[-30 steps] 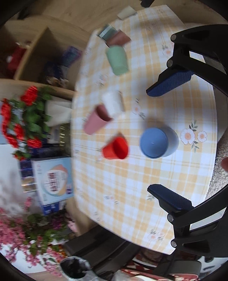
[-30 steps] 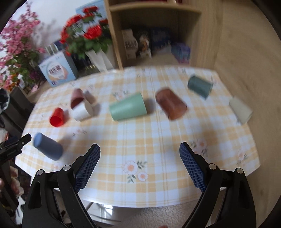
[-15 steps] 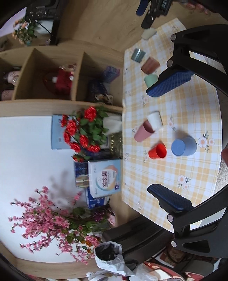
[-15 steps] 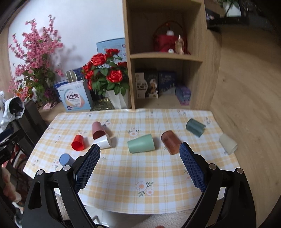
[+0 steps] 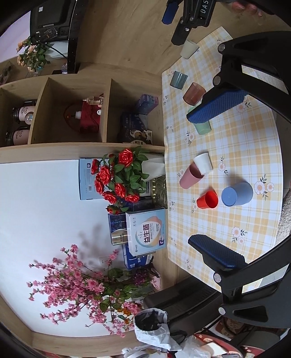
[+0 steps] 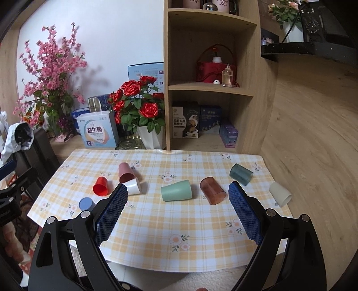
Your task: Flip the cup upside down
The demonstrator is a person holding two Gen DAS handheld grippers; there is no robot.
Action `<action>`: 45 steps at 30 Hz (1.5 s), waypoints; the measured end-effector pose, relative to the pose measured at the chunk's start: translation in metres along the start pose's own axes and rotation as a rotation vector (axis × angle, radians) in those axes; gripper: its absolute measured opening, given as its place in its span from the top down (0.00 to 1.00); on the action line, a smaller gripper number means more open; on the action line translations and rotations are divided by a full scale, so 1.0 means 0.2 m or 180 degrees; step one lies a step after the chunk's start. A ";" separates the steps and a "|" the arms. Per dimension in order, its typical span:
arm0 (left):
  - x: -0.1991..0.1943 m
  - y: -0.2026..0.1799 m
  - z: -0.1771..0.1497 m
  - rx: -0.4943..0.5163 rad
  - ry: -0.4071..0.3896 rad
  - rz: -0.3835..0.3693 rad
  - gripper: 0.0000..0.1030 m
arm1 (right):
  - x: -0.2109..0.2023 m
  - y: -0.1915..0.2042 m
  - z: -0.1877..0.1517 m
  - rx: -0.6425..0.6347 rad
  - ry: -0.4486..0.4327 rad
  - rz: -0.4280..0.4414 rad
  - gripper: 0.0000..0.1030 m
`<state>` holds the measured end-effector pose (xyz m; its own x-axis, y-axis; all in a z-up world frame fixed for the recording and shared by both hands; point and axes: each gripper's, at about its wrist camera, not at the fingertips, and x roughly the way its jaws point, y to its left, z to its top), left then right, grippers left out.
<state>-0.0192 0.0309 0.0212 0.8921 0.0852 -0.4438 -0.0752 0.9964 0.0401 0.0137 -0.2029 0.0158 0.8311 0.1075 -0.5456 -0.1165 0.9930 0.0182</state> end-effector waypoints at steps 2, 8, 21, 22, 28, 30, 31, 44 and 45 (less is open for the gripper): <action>-0.01 -0.01 0.00 0.0014 -0.0011 -0.0008 0.06 | -0.01 -0.01 0.00 0.0006 -0.0009 -0.0002 0.14; -0.03 -0.02 0.00 0.0051 -0.0033 0.0002 0.06 | -0.01 -0.01 0.00 0.0023 0.0006 0.0007 0.14; -0.04 -0.04 0.00 0.0097 -0.0049 -0.0019 0.06 | -0.01 -0.03 -0.01 0.0069 -0.0007 -0.0013 0.14; -0.04 -0.05 0.00 0.0101 -0.0049 -0.0021 0.06 | -0.01 -0.03 -0.01 0.0073 -0.0009 -0.0016 0.14; -0.05 -0.05 0.00 0.0110 -0.0047 -0.0057 0.06 | -0.02 -0.04 -0.01 0.0083 -0.0022 -0.0015 0.14; -0.05 -0.05 0.00 0.0105 -0.0052 -0.0062 0.06 | -0.02 -0.04 -0.01 0.0079 -0.0029 -0.0021 0.14; -0.06 -0.05 0.00 0.0103 -0.0054 -0.0063 0.06 | -0.02 -0.04 -0.01 0.0080 -0.0031 -0.0022 0.14; -0.06 -0.05 0.01 0.0106 -0.0053 -0.0068 0.06 | -0.03 -0.04 0.00 0.0081 -0.0048 -0.0042 0.14; -0.06 -0.05 0.01 0.0105 -0.0053 -0.0072 0.06 | -0.04 -0.04 -0.01 0.0085 -0.0049 -0.0038 0.14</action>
<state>-0.0287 0.0204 0.0270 0.9007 0.0622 -0.4300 -0.0402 0.9974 0.0599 0.0083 -0.2122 0.0187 0.8406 0.0960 -0.5331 -0.0919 0.9952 0.0343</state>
